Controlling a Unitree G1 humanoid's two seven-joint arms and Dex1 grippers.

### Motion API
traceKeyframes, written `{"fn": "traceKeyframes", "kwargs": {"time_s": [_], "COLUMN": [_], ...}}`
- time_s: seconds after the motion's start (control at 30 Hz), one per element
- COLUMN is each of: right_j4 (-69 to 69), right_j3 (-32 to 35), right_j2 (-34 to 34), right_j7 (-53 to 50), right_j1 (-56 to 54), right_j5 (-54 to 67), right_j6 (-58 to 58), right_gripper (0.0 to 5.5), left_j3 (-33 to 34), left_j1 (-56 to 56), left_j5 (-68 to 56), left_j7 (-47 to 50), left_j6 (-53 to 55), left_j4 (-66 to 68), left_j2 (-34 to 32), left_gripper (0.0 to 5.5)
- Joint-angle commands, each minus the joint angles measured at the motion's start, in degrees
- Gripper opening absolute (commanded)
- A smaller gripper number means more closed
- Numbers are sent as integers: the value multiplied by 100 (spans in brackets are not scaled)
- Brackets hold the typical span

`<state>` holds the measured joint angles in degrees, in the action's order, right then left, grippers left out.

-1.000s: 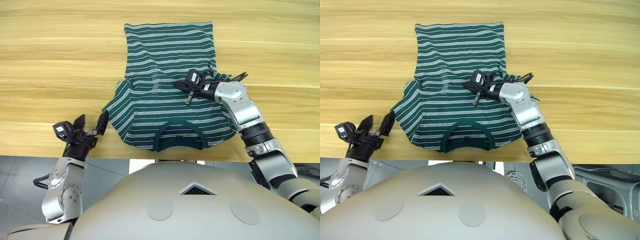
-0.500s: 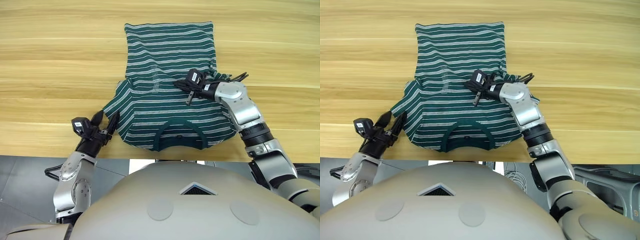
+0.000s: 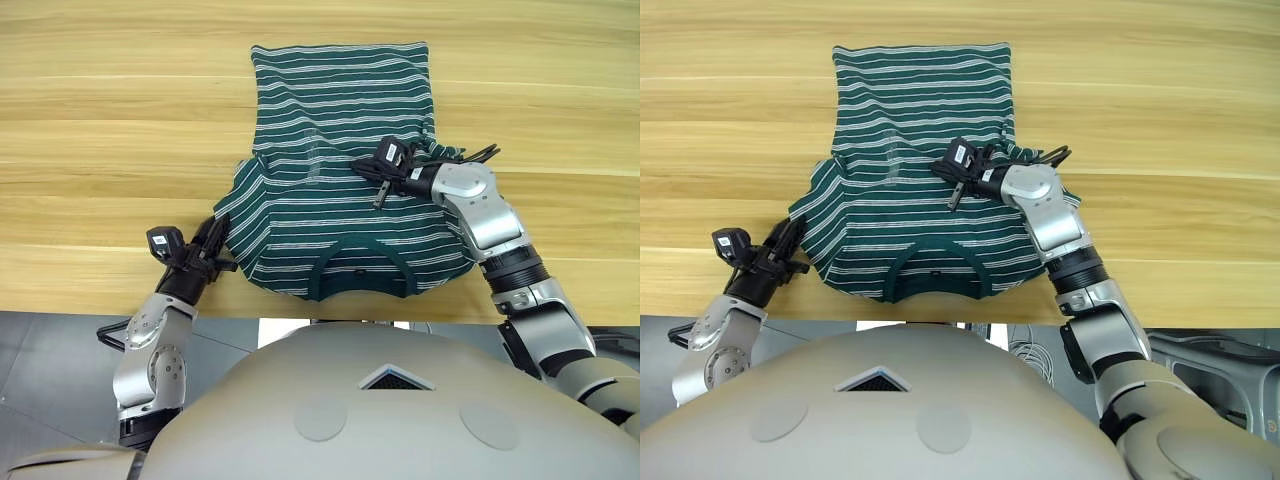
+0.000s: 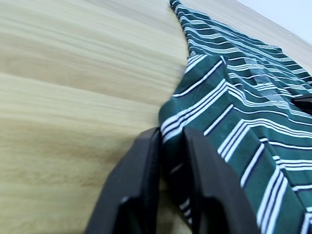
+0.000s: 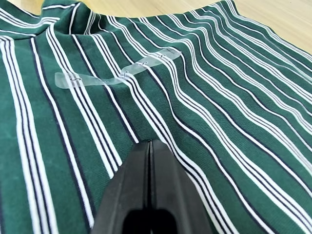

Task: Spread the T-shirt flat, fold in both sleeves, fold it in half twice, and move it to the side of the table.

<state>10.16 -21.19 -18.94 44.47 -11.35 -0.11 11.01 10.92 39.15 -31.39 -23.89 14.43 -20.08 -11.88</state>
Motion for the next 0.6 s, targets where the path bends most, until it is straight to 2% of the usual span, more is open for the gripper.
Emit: {"fn": "traceKeyframes", "kwargs": {"time_s": [0.03, 0.23, 0.4, 0.6], "right_j4": [-12, 21, 43, 70], "right_j3": [51, 43, 40, 16], "right_j2": [-33, -27, -10, 23], "right_j7": [-46, -44, -61, -73], "right_j1": [3, -23, -21, -60], "right_j5": [-37, -70, -81, -107], "right_j6": [75, 47, 20, 2], "right_gripper": [0, 0, 0, 0], "left_j3": [113, 35, -514, -1301], "left_j1": [-91, -10, 263, 395], "left_j5": [-102, -342, -248, 667], "left_j7": [93, 52, 84, 66], "left_j6": [36, 7, 140, 92], "left_j4": [29, -603, -1314, -1831], "left_j2": [113, 308, 336, -136], "left_gripper": [12, 5, 5, 5]}}
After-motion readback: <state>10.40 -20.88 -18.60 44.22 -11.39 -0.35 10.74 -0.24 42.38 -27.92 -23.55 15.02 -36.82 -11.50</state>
